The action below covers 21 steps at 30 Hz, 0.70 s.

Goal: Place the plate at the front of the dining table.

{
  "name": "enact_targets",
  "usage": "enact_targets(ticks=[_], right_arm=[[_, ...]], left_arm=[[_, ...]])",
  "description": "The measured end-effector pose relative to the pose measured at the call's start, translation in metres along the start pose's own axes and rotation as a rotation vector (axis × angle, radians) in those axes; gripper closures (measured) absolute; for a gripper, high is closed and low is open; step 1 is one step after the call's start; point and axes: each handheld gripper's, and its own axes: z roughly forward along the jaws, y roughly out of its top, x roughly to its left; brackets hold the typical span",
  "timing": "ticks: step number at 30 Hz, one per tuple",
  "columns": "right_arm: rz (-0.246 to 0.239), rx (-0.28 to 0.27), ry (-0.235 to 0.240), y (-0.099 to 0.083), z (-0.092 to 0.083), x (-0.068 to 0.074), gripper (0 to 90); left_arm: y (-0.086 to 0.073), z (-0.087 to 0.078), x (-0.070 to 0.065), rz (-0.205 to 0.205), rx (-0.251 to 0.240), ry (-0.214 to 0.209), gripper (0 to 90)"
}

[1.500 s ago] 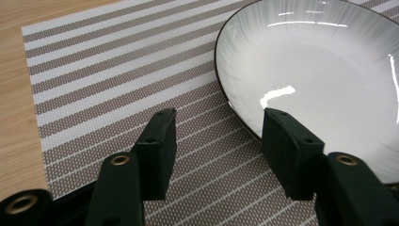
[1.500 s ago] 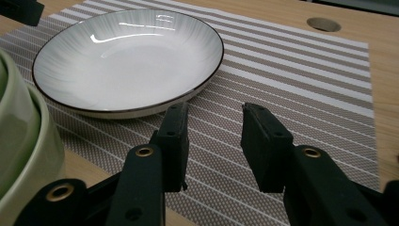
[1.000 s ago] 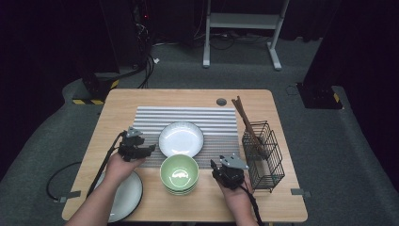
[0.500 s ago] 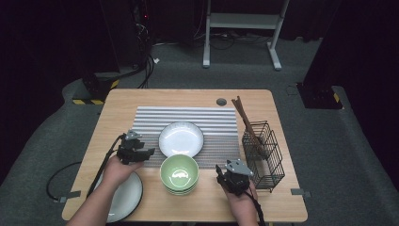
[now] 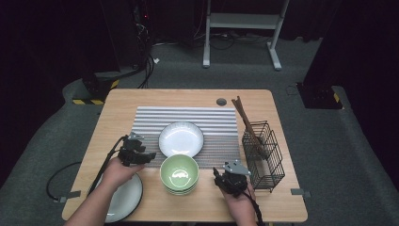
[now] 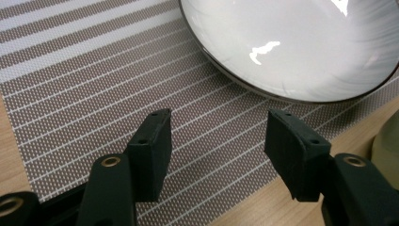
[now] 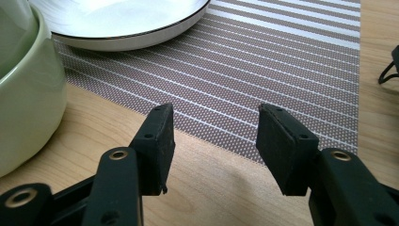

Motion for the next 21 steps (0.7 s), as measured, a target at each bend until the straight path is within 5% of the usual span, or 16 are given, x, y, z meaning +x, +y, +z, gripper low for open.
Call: enact_targets(ticks=[14, 21], right_arm=[[0.024, 0.025, 0.013, 0.001, 0.005, -0.006, 43.7], [0.032, 0.03, 0.022, 0.001, 0.008, -0.007, 44.1]], left_arm=[[0.002, 0.002, -0.001, 0.015, 0.114, -0.002, 44.0], [0.008, 0.007, -0.013, 0.074, 0.172, 0.01, 41.6]])
